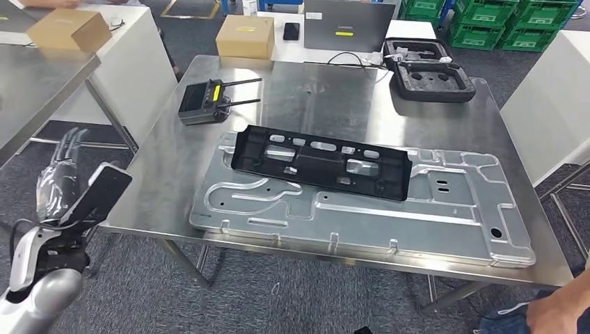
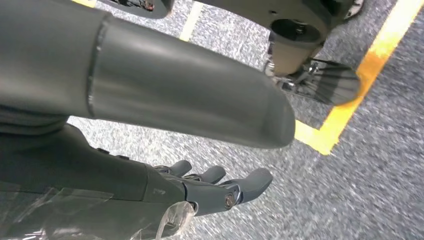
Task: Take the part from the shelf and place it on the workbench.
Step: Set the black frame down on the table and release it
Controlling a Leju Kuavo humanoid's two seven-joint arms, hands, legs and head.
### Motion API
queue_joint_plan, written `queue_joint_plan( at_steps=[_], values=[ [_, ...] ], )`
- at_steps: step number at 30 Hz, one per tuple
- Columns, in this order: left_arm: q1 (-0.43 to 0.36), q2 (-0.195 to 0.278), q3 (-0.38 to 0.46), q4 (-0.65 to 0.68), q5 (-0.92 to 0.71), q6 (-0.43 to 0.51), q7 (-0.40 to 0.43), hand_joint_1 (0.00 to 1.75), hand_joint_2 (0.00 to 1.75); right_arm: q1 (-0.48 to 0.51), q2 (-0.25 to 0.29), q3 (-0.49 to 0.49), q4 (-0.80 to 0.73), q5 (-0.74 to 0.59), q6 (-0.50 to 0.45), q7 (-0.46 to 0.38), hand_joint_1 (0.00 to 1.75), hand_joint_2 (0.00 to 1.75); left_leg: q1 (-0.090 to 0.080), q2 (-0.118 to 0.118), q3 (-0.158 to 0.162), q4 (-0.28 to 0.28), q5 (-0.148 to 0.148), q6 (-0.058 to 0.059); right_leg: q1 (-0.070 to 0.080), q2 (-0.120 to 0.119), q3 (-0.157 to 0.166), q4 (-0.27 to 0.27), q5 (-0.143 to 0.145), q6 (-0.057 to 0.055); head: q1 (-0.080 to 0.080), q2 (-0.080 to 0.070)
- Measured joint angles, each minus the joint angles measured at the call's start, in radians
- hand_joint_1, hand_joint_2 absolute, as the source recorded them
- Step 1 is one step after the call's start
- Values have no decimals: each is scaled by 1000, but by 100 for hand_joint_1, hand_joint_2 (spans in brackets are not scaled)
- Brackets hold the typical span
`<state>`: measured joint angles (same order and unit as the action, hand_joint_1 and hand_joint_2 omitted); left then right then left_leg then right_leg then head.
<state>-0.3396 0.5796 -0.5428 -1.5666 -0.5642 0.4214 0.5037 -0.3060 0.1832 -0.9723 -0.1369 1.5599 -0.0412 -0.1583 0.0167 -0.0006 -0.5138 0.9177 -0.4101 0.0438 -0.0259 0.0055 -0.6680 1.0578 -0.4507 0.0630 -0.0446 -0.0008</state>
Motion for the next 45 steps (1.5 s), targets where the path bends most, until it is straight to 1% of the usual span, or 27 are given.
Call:
queue_joint_plan(
  at_steps=[2, 3, 4, 5, 8, 10, 12, 14, 16, 18, 19, 20, 22, 24, 25, 27, 29, 32, 33, 34, 35, 37, 39, 40, 42, 43, 45],
  values=[
    [17, 2, 15, -7, 0, 2, -2, 0, 0, 1, -3, -1, 0, 0, 0, 0, 0, 0, -6, 1, -19, 1, 14, 8, 3, -1, -40, 150, -87, 0, 0, 0],
    [25, 3, 20, -9, 1, 2, -3, 0, 0, 1, -4, -2, 0, 0, 0, 0, 0, 0, -10, 1, -28, 1, 21, 10, 6, -1, -43, 192, -103, -2, 0, 0],
    [31, 3, 25, -10, 1, 2, -4, 0, 0, 1, -6, -3, 0, 0, 0, 0, 0, 0, -13, 1, -36, 1, 28, 11, 8, -1, -26, 194, -98, -7, 0, 0],
    [36, 3, 31, -12, 1, 2, -5, 0, 0, 1, -7, -4, 0, 0, 0, 0, 0, 0, -17, 0, -44, 1, 34, 11, 12, -1, 11, 152, -78, -14, 0, 0],
    [42, 4, 48, -22, 1, 2, -9, 0, 0, -2, -15, -5, 0, 1, 0, 1, 0, 0, -24, -1, -58, 2, 51, 7, 27, 1, 167, -75, -23, -44, 0, 0],
    [46, 7, 56, -27, 1, 1, -11, 0, 0, -2, -20, -6, 0, 1, 0, 3, 0, 0, -21, 2, -63, 0, 63, -2, 35, 0, 199, -138, -16, -52, 0, 0],
    [50, 9, 62, -31, 2, 0, -14, 0, 0, -3, -20, -7, 0, 1, 0, 4, 0, 0, -18, 2, -68, 1, 69, -14, 34, -2, 192, -146, 0, -57, 1, 0],
    [52, 14, 66, -34, 3, 1, -16, 0, 0, -4, -22, -9, 0, 1, 0, 4, 0, 0, -16, 1, -90, 49, 19, -27, 28, -6, 179, -155, 18, -68, 0, 0],
    [54, 17, 70, -35, 4, 1, -17, 0, 0, -5, -23, -10, 0, 2, 0, 4, 0, 0, -10, 1, -134, 180, -77, -40, 24, -8, 158, -157, 37, -74, -1, 0],
    [60, 17, 73, -36, 8, 1, -17, 0, 0, -4, -24, -12, 0, 2, 0, 4, 0, 0, -3, 1, -162, 304, -131, -49, 23, -8, 134, -156, 54, -73, -1, 0],
    [63, 17, 74, -36, 10, 1, -18, 0, 0, -3, -24, -13, 0, 2, 0, 4, 0, 0, 0, 1, -153, 317, -125, -53, 22, -8, 123, -155, 63, -71, -1, 0],
    [64, 17, 75, -36, 12, 1, -20, 0, 0, -2, -24, -14, 0, 3, 0, 4, 0, 0, 2, 1, -124, 290, -102, -55, 21, -8, 113, -155, 70, -68, -1, 0],
    [65, 17, 78, -36, 13, 1, -22, 0, 0, -3, -24, -15, 0, 4, -1, 4, 0, 0, 4, 2, -24, 145, -50, -58, 19, -7, 97, -152, 83, -59, -1, 0],
    [64, 17, 82, -39, 14, 1, -23, 0, 0, -3, -26, -16, 0, 5, -2, 4, 0, 0, 1, -1, 56, 12, -35, -52, 21, -6, 86, -150, 97, -47, -1, 0],
    [64, 17, 83, -41, 15, 1, -25, 0, 0, -3, -26, -16, 0, 6, -3, 4, 0, 0, -2, -2, 69, -18, -37, -47, 22, -6, 81, -150, 105, -42, 0, 0],
    [66, 18, 83, -42, 16, 1, -28, 0, 0, -3, -28, -16, 0, 8, -4, 4, 0, 0, -3, -2, 59, -25, -29, -30, 22, -5, 72, -149, 116, -32, 0, 0],
    [66, 18, 84, -42, 16, 2, -32, 0, 0, -2, -30, -16, 0, 9, -4, 4, 0, 0, -1, 1, 41, -25, -12, -10, 20, -4, 50, -107, 69, -22, 2, 0],
    [66, 18, 84, -43, 18, 2, -37, 0, 0, 0, -32, -17, 0, 10, -4, 5, 0, 0, -3, 3, 7, -25, 18, 7, 18, -4, -14, 98, -80, -14, 5, 0],
    [67, 18, 84, -43, 19, 2, -38, 0, 0, 1, -32, -17, 0, 10, -4, 5, 0, 0, -4, 3, -6, -24, 28, 7, 18, -4, -26, 159, -103, -14, 6, 0],
    [67, 17, 84, -43, 20, 2, -39, 0, 0, 2, -33, -17, 0, 10, -4, 5, 0, 0, -6, 3, -18, -24, 38, 7, 18, -4, -23, 190, -102, -14, 6, 0],
    [67, 17, 84, -43, 20, 2, -39, 0, 0, 2, -33, -17, 0, 10, -4, 5, 0, 0, -7, 3, -30, -23, 47, 6, 18, -4, 0, 180, -80, -16, 6, 0],
    [67, 17, 84, -43, 21, 2, -40, 0, 0, 0, -34, -17, 0, 11, -4, 5, 0, 0, -8, 2, -50, -21, 64, 1, 19, -2, 98, 56, -27, -25, 6, 0],
    [67, 18, 85, -44, 21, 2, -41, 0, 0, -3, -37, -17, 0, 11, -4, 5, 0, 0, -11, 2, -62, -19, 81, -8, 23, 0, 202, -101, -16, -34, 5, 0],
    [66, 18, 86, -44, 22, 2, -42, 0, 0, -4, -37, -17, 0, 11, -4, 5, 0, 0, -12, 3, -65, -19, 89, -14, 25, 1, 229, -145, -21, -37, 5, 0],
    [66, 18, 86, -44, 25, 2, -46, 0, 0, -4, -38, -17, 0, 11, -4, 5, 0, 0, -11, 5, -70, -23, 104, -26, 26, 1, 230, -165, -16, -45, 5, 0],
    [67, 18, 87, -44, 27, 2, -48, 0, 0, -5, -38, -17, 0, 11, -4, 5, 0, 0, -9, 5, -76, -17, 96, -32, 25, 0, 223, -166, -7, -52, 5, 0],
    [67, 18, 87, -44, 31, 2, -51, 0, 0, -5, -38, -17, 0, 11, -4, 6, 0, 0, -5, 5, -105, 53, 24, -44, 23, -5, 201, -168, 15, -66, 4, 0]
  ],
)
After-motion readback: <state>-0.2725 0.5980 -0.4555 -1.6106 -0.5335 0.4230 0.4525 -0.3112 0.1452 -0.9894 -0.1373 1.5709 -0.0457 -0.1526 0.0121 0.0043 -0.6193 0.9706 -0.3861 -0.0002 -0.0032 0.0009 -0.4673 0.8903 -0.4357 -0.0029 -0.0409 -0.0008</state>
